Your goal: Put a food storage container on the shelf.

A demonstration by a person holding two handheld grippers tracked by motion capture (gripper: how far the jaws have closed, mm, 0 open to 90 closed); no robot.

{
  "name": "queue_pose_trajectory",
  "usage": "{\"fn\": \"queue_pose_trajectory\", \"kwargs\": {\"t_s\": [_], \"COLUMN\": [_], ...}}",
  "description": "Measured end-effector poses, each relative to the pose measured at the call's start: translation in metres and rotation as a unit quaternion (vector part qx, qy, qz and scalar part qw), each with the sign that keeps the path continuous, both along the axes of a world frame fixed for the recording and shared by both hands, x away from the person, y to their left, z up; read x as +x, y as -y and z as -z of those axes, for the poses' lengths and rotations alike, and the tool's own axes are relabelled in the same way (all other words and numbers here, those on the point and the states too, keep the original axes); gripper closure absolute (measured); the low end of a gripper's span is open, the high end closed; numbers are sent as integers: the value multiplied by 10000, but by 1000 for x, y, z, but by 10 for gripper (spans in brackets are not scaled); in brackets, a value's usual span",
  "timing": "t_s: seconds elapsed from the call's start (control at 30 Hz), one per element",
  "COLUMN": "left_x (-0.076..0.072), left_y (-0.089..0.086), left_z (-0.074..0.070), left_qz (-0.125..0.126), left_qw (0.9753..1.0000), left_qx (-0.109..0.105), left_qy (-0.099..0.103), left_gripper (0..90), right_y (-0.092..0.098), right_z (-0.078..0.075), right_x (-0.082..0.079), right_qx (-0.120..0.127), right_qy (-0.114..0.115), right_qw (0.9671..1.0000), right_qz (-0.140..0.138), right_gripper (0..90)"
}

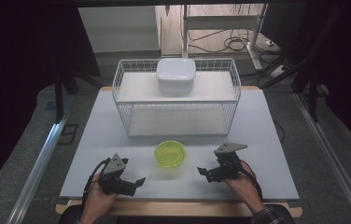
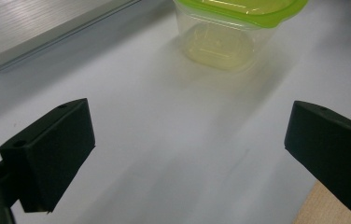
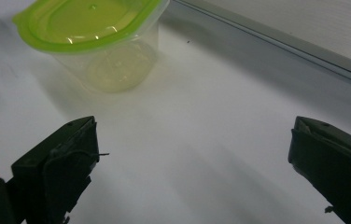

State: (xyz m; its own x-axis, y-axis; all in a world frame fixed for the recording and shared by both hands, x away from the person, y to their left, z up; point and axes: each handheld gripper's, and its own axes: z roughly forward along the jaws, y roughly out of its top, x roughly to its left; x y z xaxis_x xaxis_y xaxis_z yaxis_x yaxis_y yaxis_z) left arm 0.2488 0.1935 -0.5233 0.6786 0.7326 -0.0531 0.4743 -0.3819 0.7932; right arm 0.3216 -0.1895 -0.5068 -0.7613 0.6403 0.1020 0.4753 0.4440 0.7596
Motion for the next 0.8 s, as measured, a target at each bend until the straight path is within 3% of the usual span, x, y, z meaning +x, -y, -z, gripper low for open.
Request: {"fn": "queue_pose_trajectory", "kwargs": {"t_s": [0.17,0.3,0.4,0.57,0.8], "left_x": [1,1,1,1,1], "left_y": [-1,0,1,2,2], "left_z": [1,2,2,3,3], "left_qz": [-5,9,29,53,66], "left_qw": [10000,10000,10000,10000,9999], "left_qx": [-9,6,31,53,93], "left_qy": [-2,-16,-29,-15,19], "left_gripper": [16,16,16,16,16], "right_y": [-5,-9,-13,-16,-27], "right_z": [-4,-5,-7,-14,-18], "right_x": [5,13,15,18,36], "right_qx": [118,260,182,336,482], "right_qy": [-91,-424,-548,-673,-890], "right_qw": [9999,9987,9983,9971,9946], "right_qz": [50,54,23,-97,-227], "right_gripper": [21,23,83,209,303]}}
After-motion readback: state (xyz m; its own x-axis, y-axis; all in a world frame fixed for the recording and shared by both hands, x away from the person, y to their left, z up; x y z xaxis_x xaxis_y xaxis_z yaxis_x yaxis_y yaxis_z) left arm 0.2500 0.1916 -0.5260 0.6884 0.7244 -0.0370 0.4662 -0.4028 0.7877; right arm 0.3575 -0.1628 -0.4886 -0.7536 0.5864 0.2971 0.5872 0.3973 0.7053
